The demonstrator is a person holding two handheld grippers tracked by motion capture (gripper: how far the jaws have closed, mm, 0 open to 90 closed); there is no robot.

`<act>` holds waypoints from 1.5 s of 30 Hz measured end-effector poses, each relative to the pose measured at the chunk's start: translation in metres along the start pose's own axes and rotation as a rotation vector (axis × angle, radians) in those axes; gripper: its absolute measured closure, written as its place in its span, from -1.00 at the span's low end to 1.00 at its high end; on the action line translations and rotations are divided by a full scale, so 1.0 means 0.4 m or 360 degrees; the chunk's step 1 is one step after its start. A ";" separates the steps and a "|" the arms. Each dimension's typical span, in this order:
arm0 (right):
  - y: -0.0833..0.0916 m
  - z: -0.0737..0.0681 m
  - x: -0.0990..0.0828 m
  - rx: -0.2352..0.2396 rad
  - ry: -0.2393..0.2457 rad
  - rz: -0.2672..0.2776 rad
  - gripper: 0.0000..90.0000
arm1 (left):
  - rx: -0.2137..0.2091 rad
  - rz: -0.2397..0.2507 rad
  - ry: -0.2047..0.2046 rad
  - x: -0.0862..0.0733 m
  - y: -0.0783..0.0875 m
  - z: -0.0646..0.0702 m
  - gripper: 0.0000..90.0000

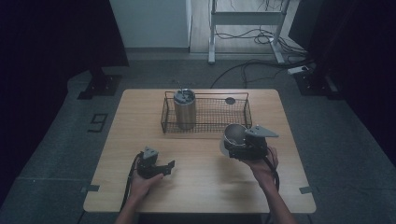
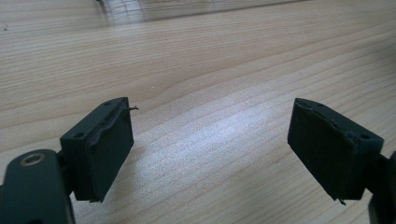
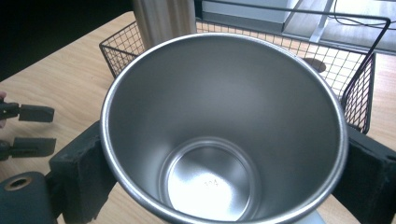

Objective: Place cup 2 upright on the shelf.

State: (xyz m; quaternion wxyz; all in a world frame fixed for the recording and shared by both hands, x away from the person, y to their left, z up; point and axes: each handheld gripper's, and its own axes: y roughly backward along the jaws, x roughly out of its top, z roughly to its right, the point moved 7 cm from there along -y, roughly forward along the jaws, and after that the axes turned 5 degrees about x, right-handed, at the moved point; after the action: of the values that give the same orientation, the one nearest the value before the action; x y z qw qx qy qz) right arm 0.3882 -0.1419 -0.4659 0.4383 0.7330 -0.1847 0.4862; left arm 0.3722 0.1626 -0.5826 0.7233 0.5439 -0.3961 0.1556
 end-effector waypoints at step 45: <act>-0.015 0.042 0.137 -0.0005 -0.0031 0.0063 -0.84 | 0.0002 -0.0039 -0.0020 -0.007 -0.006 0.005 -0.68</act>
State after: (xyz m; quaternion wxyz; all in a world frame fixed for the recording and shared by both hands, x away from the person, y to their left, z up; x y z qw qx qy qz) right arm 0.4268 -0.1440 -0.4233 0.4279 0.7332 -0.2044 0.4874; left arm 0.3712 0.1603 -0.5860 0.7224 0.5500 -0.3937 0.1435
